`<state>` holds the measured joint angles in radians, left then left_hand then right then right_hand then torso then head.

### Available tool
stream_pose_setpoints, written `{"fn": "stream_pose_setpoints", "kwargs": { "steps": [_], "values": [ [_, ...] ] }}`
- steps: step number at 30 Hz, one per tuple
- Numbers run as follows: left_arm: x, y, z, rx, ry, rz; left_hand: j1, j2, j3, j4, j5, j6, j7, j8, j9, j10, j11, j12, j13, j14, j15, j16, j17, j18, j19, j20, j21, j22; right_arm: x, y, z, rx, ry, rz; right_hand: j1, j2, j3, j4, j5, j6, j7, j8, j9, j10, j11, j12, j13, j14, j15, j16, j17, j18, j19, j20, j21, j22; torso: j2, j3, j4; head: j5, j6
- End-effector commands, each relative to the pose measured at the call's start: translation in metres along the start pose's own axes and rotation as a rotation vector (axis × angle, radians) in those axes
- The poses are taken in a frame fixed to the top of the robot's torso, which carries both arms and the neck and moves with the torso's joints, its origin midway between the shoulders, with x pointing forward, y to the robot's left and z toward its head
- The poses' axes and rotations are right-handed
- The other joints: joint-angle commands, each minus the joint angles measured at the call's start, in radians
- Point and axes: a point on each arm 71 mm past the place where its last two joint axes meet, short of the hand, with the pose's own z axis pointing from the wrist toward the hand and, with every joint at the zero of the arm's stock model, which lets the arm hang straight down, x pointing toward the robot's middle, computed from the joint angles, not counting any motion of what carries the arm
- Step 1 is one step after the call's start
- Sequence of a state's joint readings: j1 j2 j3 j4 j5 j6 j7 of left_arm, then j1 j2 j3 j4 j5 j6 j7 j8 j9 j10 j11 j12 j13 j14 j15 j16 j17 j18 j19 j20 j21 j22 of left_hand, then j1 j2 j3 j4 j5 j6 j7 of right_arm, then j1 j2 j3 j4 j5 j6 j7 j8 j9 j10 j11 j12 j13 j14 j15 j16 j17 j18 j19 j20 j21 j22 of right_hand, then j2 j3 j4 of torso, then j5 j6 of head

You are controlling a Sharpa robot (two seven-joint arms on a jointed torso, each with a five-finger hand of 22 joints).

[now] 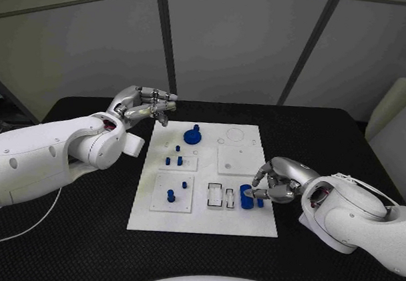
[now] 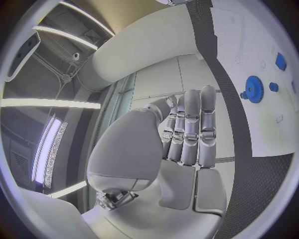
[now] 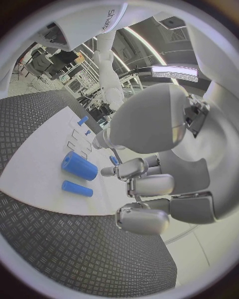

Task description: Assemble the parts on the task board

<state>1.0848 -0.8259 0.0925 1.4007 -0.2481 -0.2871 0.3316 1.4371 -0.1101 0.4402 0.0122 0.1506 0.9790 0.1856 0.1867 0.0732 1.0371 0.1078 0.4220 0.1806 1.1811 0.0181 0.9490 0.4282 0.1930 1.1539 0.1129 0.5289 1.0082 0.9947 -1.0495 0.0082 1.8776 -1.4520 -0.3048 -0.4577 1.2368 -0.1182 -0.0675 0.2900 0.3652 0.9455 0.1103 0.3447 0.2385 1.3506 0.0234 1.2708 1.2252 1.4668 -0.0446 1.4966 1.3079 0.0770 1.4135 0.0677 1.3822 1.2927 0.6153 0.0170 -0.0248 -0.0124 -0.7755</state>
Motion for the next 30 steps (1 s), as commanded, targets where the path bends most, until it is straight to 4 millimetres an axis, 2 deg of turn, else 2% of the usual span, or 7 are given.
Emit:
{"fn": "stream_pose_setpoints", "kwargs": {
  "steps": [1, 7, 12, 16, 22, 30],
  "values": [
    [0.001, -0.002, 0.0, 0.013, 0.003, 0.001, -0.004, 0.003, 0.003, 0.0, 0.005, -0.007, 0.002, 0.002, -0.001, -0.006, -0.003, 0.005, 0.001, -0.006, 0.003, -0.001, -0.001, -0.011, -0.006, 0.004, -0.005, 0.0, 0.002, 0.001, 0.002, 0.022, 0.0, -0.048, -0.004, 0.009, -0.008, 0.001, -0.004, -0.007, -0.001, 0.005, 0.003, -0.001, 0.007, 0.004, 0.003, 0.076, 0.004, 0.006, 0.115, -0.013, 0.008, 0.0, 0.005, 0.002, 0.0, -0.001, 0.0002, 0.0, -0.007],
    [0.0, -0.002, -0.001, 0.013, 0.003, 0.001, -0.004, 0.003, 0.003, 0.0, 0.005, -0.007, 0.002, 0.002, -0.001, -0.006, -0.003, 0.005, 0.001, -0.006, 0.003, -0.001, -0.001, -0.011, -0.006, 0.004, -0.005, 0.0, 0.008, 0.003, 0.006, 0.026, 0.02, -0.055, -0.005, 0.011, -0.011, 0.001, -0.005, -0.007, -0.001, 0.007, 0.004, -0.001, 0.007, 0.005, 0.004, 0.076, 0.004, 0.007, 0.118, -0.014, 0.009, 0.0, 0.006, 0.004, 0.002, -0.0007, -0.0014, 0.0, -0.015],
    [0.0, -0.002, -0.001, 0.012, 0.006, 0.0, -0.004, 0.003, 0.003, 0.0, 0.005, -0.007, 0.002, 0.002, -0.001, -0.006, -0.003, 0.005, 0.001, -0.006, 0.003, -0.001, -0.001, -0.011, -0.006, 0.004, -0.005, 0.0, 0.013, 0.002, 0.007, 0.042, 0.041, -0.065, -0.009, 0.015, -0.019, 0.002, -0.006, -0.007, -0.001, 0.012, 0.007, -0.002, 0.006, 0.003, 0.004, 0.076, 0.004, 0.007, 0.117, -0.014, 0.009, 0.0, 0.006, 0.004, 0.002, -0.0007, 0.0013, 0.0, -0.02],
    [0.0, -0.002, -0.001, 0.01, 0.007, 0.0, -0.005, 0.003, 0.003, 0.0, 0.005, -0.008, 0.002, 0.002, -0.001, -0.006, -0.003, 0.006, 0.001, -0.006, 0.003, -0.001, -0.001, -0.011, -0.007, 0.004, -0.005, 0.0, 0.016, 0.003, 0.009, 0.05, 0.043, -0.087, -0.011, 0.017, -0.023, 0.002, -0.007, -0.009, -0.001, 0.014, 0.009, -0.003, 0.006, 0.002, 0.004, 0.076, 0.004, 0.007, 0.117, -0.013, 0.008, 0.0, 0.005, 0.004, 0.002, 0.0003, 0.001, 0.001, -0.023],
    [0.0, -0.003, -0.002, 0.009, 0.008, 0.0, -0.005, 0.003, 0.003, 0.001, 0.005, -0.008, 0.002, 0.002, -0.001, -0.006, -0.003, 0.006, 0.001, -0.006, 0.003, -0.001, -0.001, -0.011, -0.007, 0.004, -0.005, 0.0, 0.024, 0.005, 0.012, 0.049, 0.054, -0.118, -0.013, 0.019, -0.029, 0.002, -0.012, -0.011, -0.001, 0.017, 0.011, -0.006, 0.007, -0.001, 0.001, 0.075, 0.004, 0.006, 0.115, -0.013, 0.006, 0.001, 0.004, 0.001, 0.002, -0.0005, 0.0025, 0.003, -0.027],
    [-0.001, -0.003, -0.002, 0.006, 0.01, 0.0, -0.005, 0.003, 0.003, 0.001, 0.005, -0.008, 0.002, 0.002, -0.001, -0.006, -0.003, 0.006, 0.001, -0.006, 0.003, -0.001, -0.001, -0.011, -0.007, 0.004, -0.005, 0.0, 0.031, 0.005, 0.018, 0.053, 0.068, -0.15, -0.01, 0.024, -0.041, 0.0, -0.03, -0.018, -0.001, 0.023, 0.015, -0.01, 0.007, -0.005, 0.0, 0.075, 0.005, 0.005, 0.115, -0.013, 0.004, 0.001, 0.002, 0.0, 0.002, -0.0003, -0.0004, 0.005, -0.029]
  ]
}}
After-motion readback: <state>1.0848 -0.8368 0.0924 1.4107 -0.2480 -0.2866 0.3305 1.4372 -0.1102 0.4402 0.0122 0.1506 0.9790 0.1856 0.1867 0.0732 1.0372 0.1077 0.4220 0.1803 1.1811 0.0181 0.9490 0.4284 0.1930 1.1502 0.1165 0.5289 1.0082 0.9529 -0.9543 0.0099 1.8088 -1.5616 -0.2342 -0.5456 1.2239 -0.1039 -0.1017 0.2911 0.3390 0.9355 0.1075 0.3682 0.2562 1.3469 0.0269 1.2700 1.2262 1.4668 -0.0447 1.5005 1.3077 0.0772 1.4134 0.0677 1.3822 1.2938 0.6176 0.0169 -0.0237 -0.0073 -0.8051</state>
